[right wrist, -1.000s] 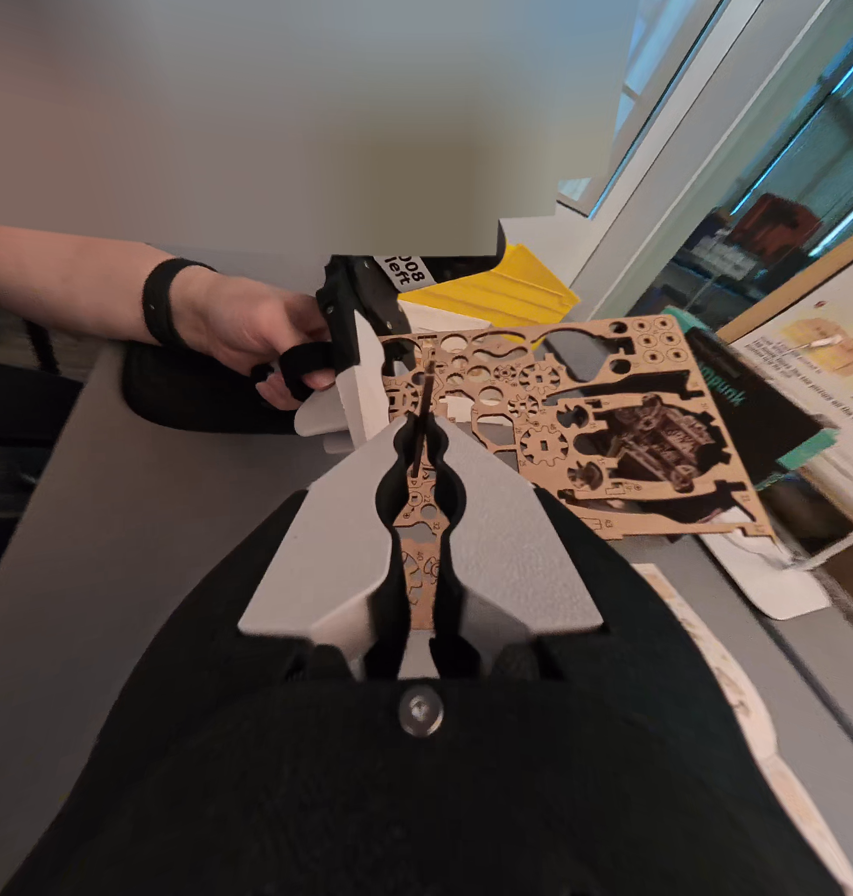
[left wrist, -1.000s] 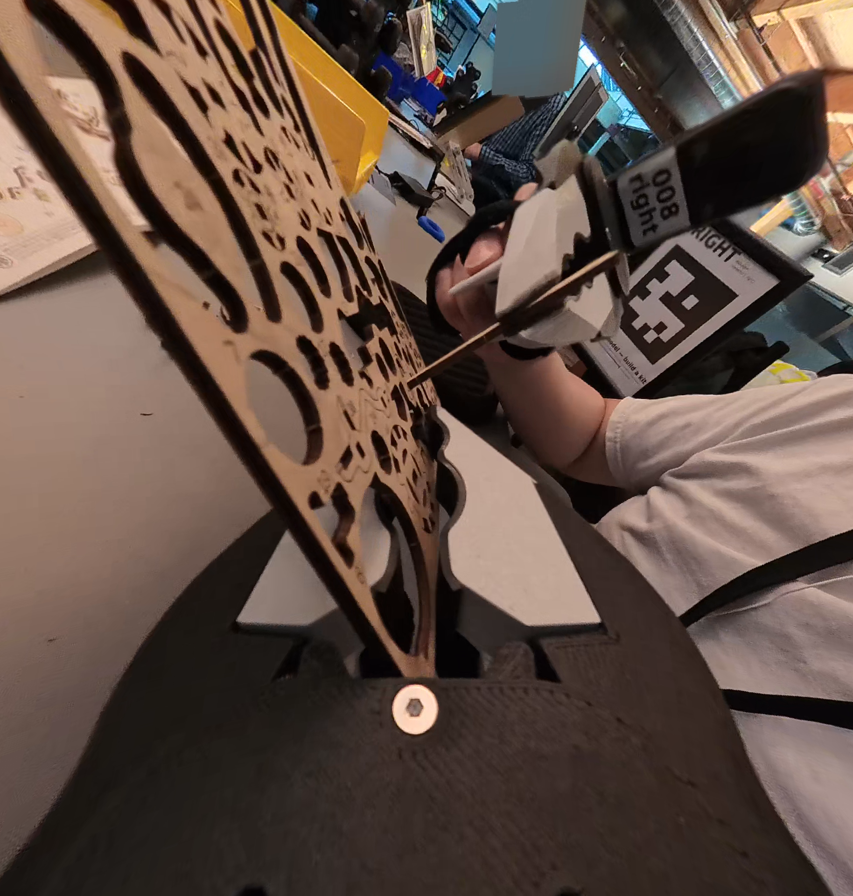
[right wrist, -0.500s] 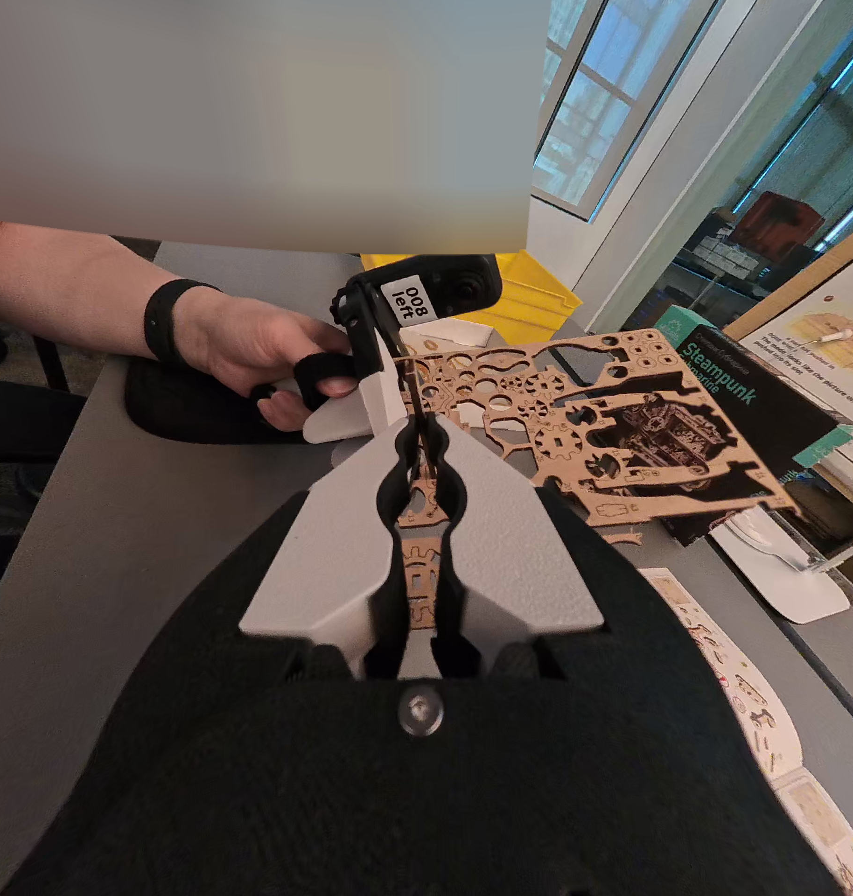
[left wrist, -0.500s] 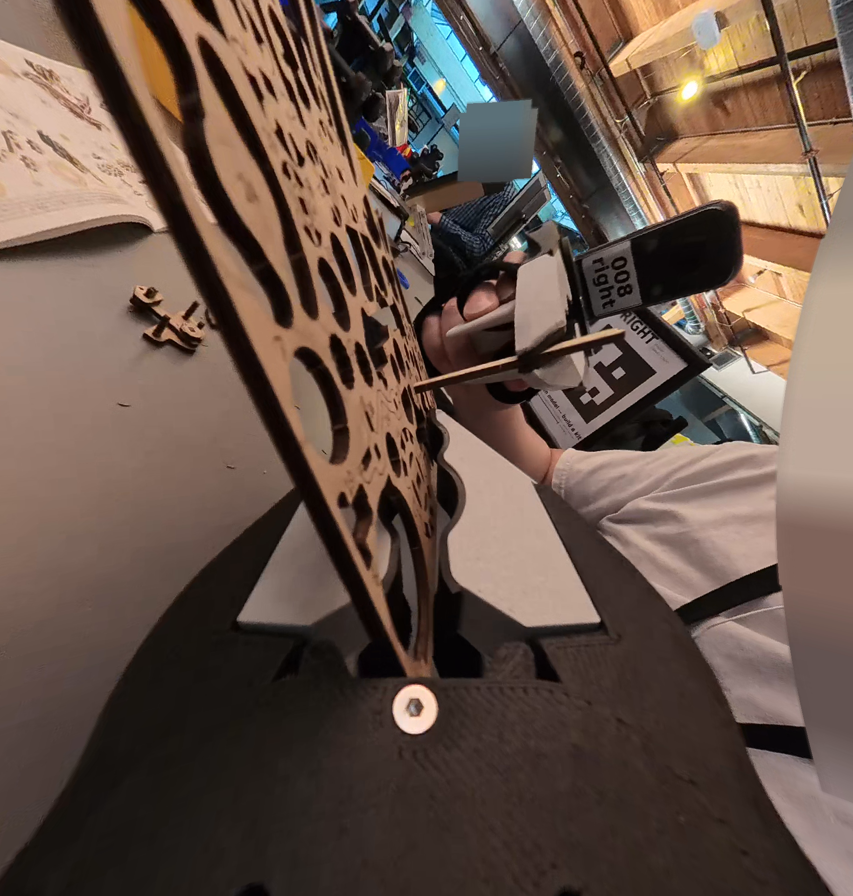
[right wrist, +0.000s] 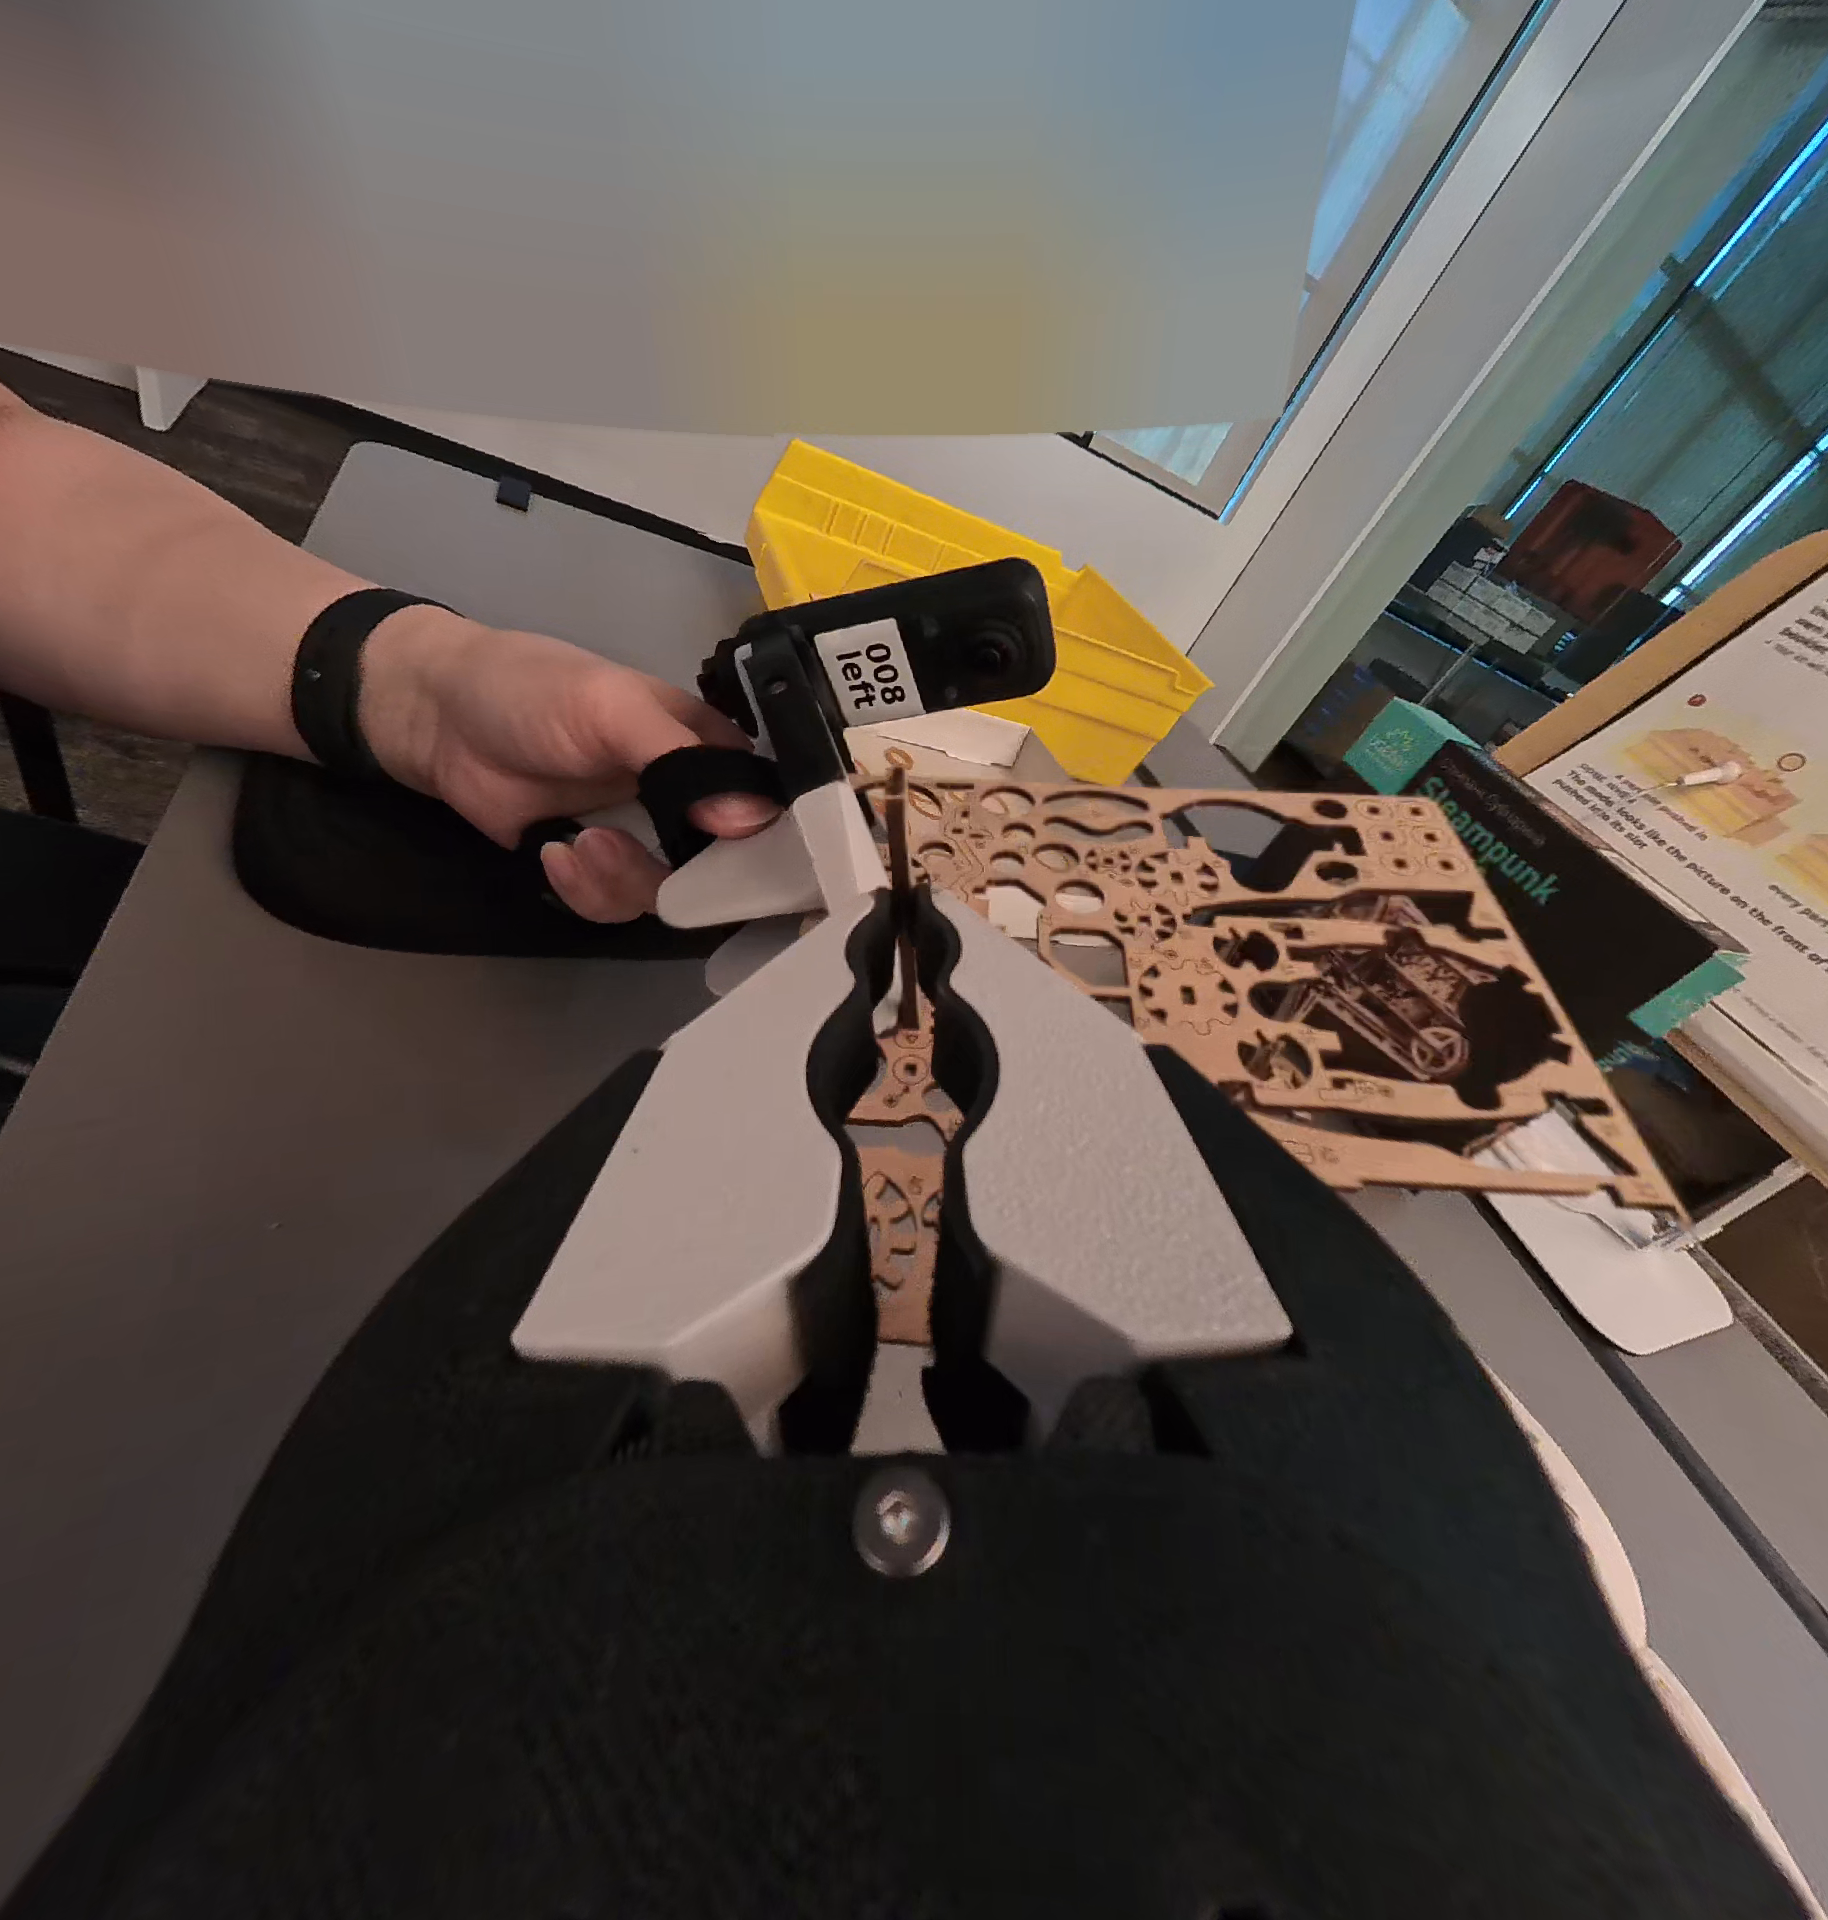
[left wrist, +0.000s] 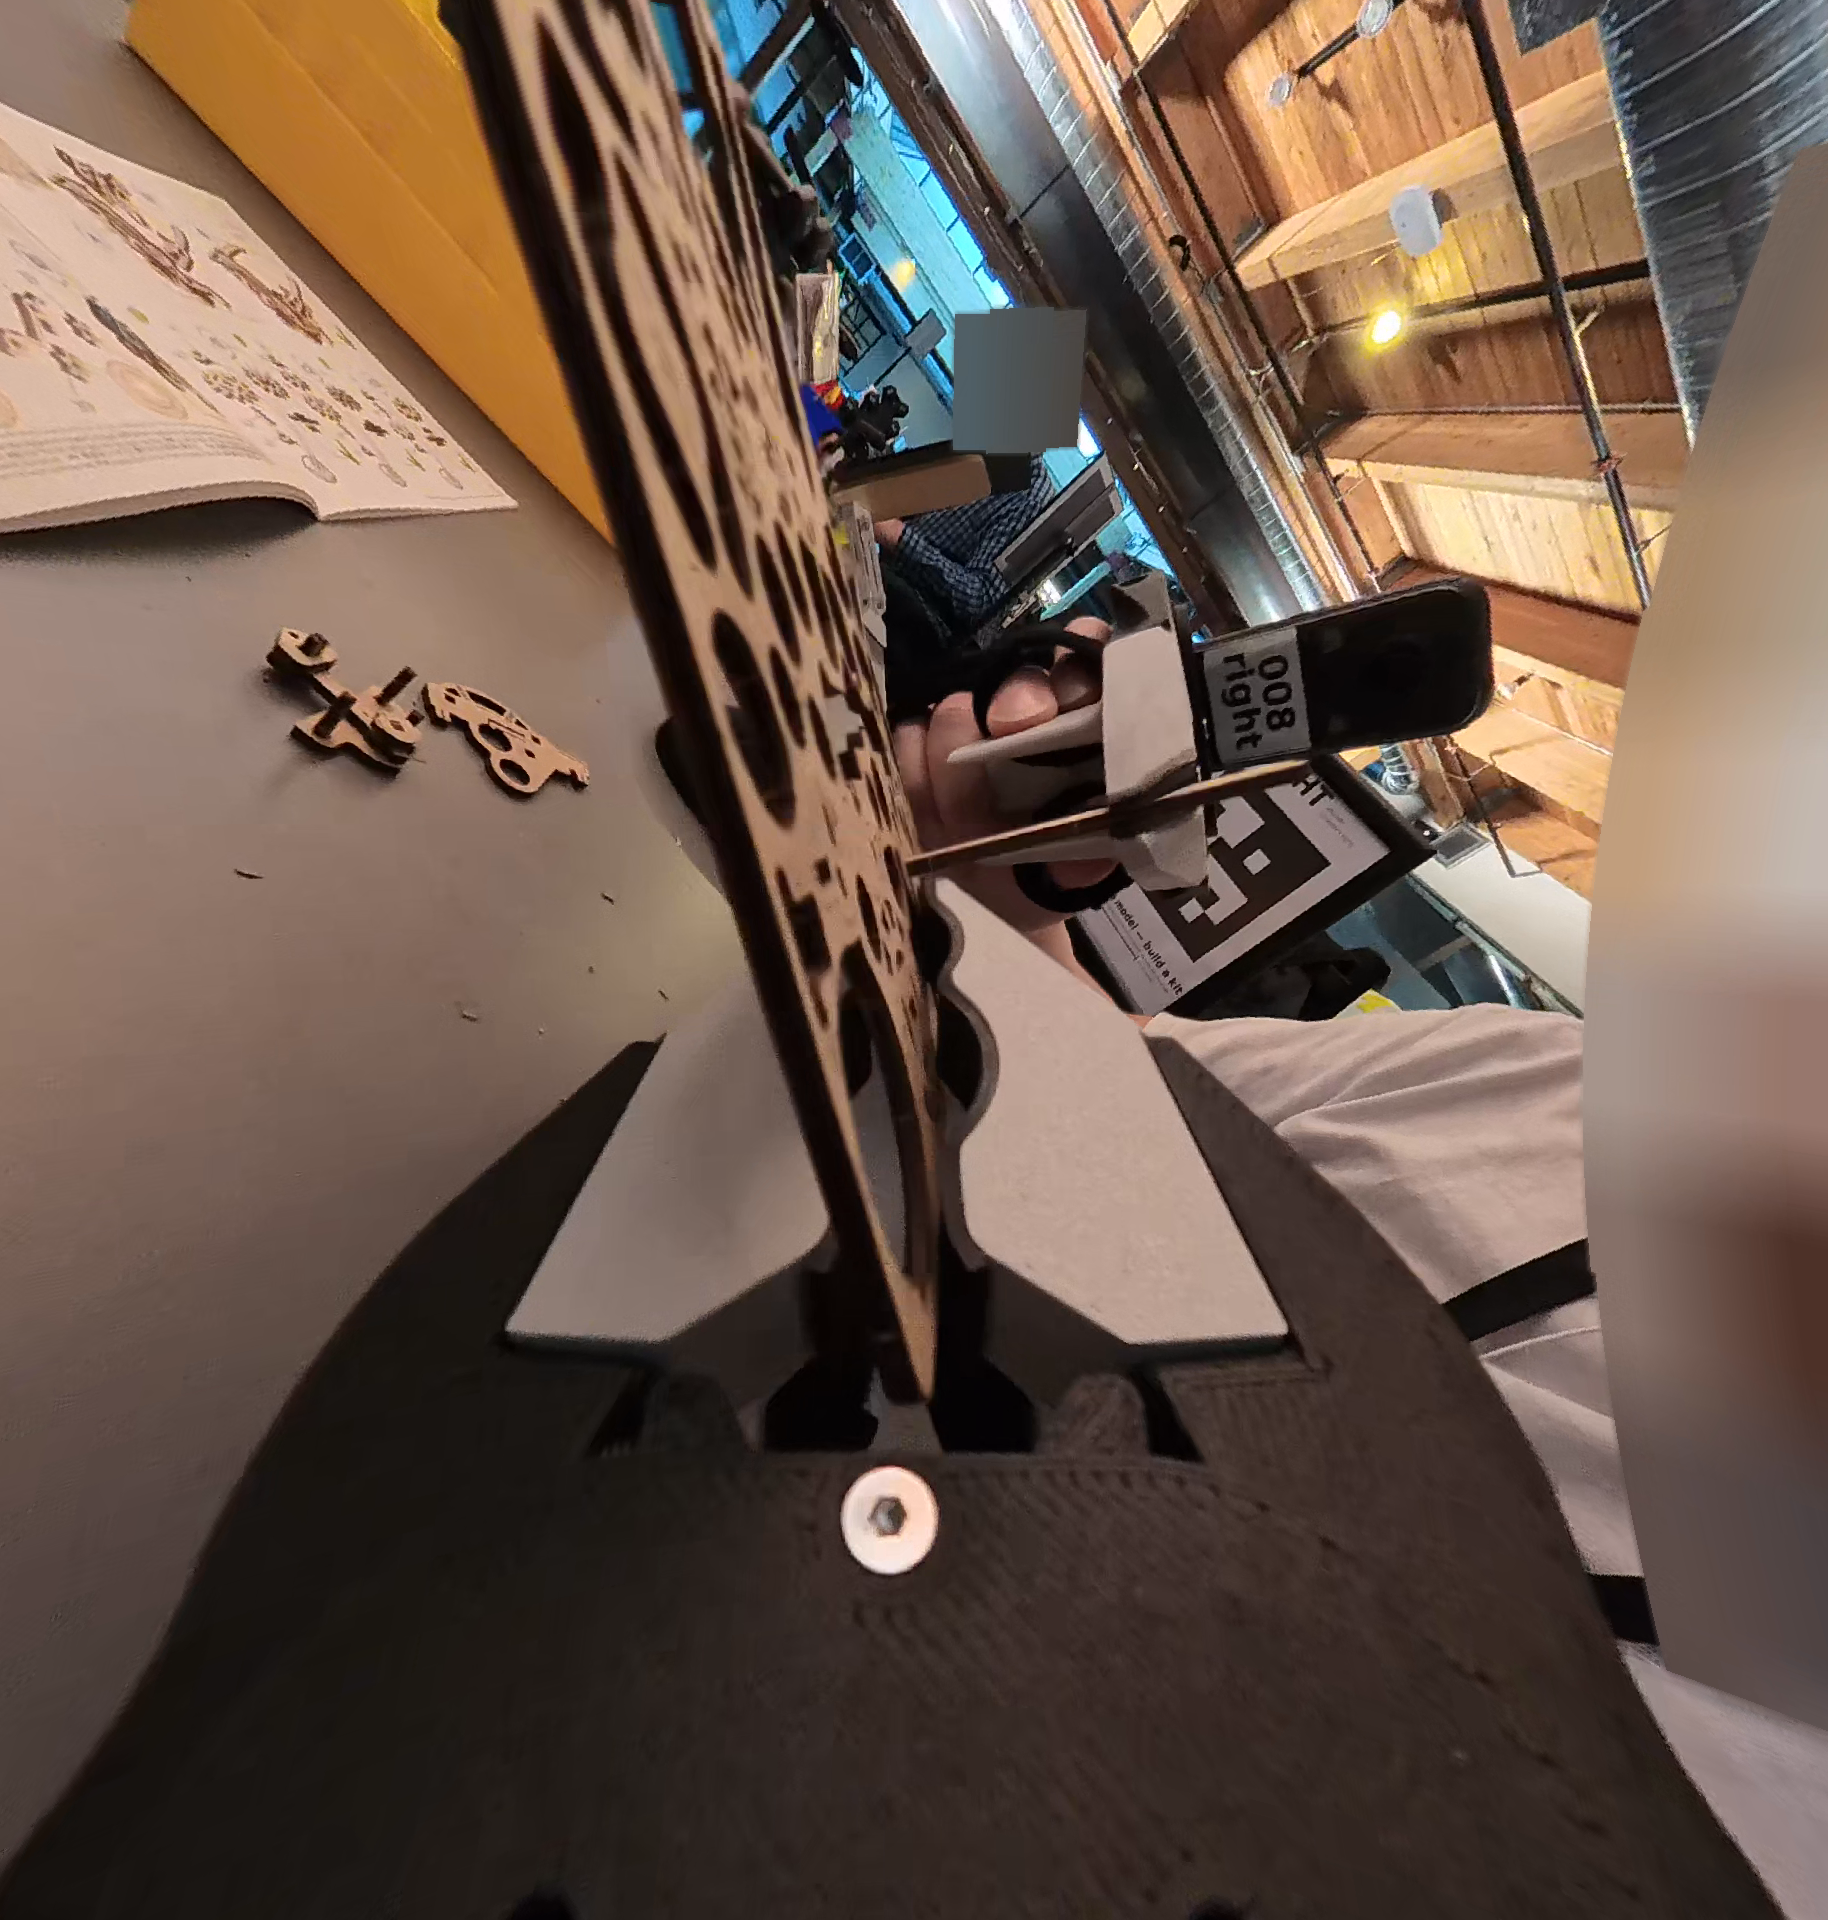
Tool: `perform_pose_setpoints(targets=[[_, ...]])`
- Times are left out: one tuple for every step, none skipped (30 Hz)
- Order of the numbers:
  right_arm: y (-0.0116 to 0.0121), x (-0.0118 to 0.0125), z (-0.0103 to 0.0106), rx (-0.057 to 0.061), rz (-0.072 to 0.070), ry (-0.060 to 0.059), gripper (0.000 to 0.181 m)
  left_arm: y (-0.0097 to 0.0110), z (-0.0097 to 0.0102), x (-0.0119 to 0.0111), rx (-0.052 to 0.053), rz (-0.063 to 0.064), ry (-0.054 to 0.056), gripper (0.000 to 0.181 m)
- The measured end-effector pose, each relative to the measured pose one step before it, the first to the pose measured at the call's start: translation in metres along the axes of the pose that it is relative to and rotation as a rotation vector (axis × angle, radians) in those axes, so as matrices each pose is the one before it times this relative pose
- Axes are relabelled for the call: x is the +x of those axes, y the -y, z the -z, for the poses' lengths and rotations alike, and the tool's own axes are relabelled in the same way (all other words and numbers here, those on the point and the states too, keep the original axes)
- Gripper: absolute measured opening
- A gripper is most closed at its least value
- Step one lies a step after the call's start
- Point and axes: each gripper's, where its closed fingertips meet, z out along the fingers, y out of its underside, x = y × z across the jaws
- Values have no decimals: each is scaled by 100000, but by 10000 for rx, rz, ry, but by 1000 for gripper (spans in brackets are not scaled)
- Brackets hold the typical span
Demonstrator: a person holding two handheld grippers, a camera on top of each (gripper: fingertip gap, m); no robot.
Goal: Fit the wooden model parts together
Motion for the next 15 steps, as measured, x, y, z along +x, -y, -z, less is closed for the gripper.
perform_pose_setpoints(targets=[[-6,33,0,2,16,-36,1,6,28,-3,-16,-16,24,2],[38,-19,-17,32,-11,0,0,-67,-43,-9,-55,-88,58,2],[-4,34,13,6,-17,-16,0,-45,-26,4,-51,-103,60,2],[34,54,28,23,18,-23,0,-9,18,44,-32,-58,12,3],[83,11,43,46,9,7,0,-18,4,104,-19,14,-63,3],[89,19,31,34,1,0,0,-14,-11,103,-18,54,-92,3],[-18,-5,9,-26,22,5,0,-36,-23,16,-29,21,-24,3],[-38,-6,-10,-26,41,-1,0,-62,-38,-51,-60,-58,40,3],[-53,19,17,-20,17,-19,0,-50,-14,-26,-49,-71,47,3],[-12,72,47,8,-31,-24,0,-9,-16,-2,-28,-67,35,3],[70,57,75,77,-172,33,0,-78,-38,76,-74,-89,0,2],[81,-7,77,104,-224,102,0,-18,-42,79,-33,-99,13,1],[31,116,67,89,-174,9,0,15,-21,58,5,-129,47,2],[-76,17,21,19,-117,72,0,-170,-52,2,-132,-142,89,2],[-129,103,35,8,-89,18,0,-9,2,-116,-12,-123,149,2]])
